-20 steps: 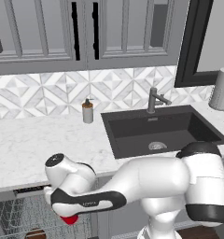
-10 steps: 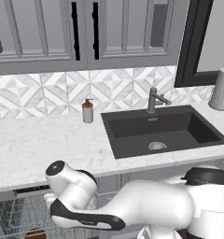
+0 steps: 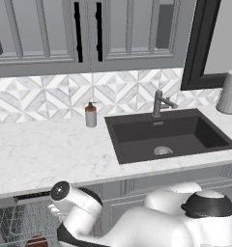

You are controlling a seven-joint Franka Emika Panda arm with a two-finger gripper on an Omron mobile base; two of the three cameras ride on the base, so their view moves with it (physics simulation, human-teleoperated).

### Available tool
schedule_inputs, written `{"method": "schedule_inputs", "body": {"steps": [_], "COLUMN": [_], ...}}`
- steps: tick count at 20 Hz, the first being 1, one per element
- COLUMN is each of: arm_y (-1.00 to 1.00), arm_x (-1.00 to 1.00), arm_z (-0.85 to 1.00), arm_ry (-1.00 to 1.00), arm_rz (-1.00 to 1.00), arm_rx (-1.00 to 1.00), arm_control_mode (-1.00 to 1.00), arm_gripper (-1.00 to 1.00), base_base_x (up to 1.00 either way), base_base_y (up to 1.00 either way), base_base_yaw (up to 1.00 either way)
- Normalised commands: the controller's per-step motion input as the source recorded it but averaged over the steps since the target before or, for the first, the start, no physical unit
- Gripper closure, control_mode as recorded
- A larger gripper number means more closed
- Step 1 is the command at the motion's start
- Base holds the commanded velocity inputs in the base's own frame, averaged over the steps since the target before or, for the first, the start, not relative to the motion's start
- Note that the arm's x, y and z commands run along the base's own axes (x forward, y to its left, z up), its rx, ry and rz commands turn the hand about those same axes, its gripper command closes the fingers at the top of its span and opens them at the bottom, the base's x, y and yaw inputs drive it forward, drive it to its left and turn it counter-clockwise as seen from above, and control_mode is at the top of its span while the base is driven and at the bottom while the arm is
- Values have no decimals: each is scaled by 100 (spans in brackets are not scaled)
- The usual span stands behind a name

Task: Pick up the cup and bowl from the counter, place them in the dishwasher, and close the dishwasher door.

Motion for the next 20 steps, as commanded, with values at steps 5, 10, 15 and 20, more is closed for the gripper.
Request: {"method": "schedule_inputs", "body": {"steps": [5,10,15,20], "arm_y": [12,23,43,32], "arm_x": [41,54,20,1], "arm_z": [-37,-21,-37,-64], "arm_ry": [-3,0,1,1], "arm_rz": [0,2,3,2], "arm_rx": [0,0,0,0], "arm_control_mode": [-100,-100,-100,-100], "arm_gripper": [100,100,100,100], "base_base_x": [0,0,0,0], "base_base_y": [0,0,0,0], "base_base_yaw": [0,0,0,0]}}
